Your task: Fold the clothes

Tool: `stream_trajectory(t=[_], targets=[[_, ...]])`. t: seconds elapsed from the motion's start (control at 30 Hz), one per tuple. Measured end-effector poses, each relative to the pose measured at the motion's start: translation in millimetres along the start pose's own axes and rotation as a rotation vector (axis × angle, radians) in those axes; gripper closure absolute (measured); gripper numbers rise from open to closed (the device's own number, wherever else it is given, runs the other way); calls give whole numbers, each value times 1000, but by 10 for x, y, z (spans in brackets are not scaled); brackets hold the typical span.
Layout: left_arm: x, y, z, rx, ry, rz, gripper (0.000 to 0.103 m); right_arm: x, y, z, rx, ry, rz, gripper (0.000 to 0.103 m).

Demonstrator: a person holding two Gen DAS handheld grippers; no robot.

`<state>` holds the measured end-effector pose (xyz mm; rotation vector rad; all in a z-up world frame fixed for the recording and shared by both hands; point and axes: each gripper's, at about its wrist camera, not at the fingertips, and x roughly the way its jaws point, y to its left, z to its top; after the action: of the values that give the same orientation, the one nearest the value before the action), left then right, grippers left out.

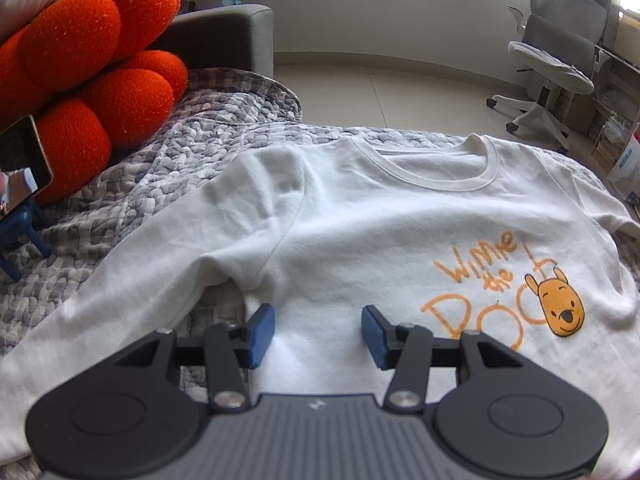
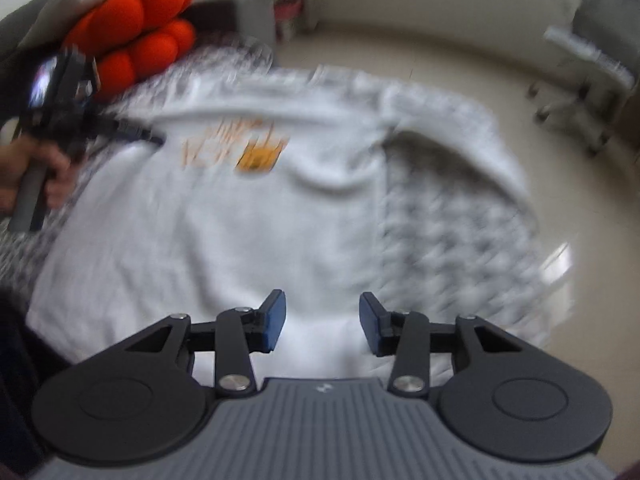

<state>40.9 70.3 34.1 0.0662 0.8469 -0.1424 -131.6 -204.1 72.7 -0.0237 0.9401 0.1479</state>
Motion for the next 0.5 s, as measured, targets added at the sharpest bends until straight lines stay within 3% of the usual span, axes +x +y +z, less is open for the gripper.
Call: stream_trajectory(t=[0.13, 0.23, 0.3, 0.5], targets=[[-3, 30, 0, -5, -1, -11, 53, -102, -160, -197, 90, -3, -9, 58], [-1, 29, 6, -8, -1, -11, 53, -260, -349, -310, 202, -24, 33, 54], [-1, 18, 6, -8, -1, -10, 52, -307, -400, -368, 224, -27, 61, 49], [-2, 15, -3, -12, -5, -9, 51, -278, -485, -479, 260, -17, 170, 49]])
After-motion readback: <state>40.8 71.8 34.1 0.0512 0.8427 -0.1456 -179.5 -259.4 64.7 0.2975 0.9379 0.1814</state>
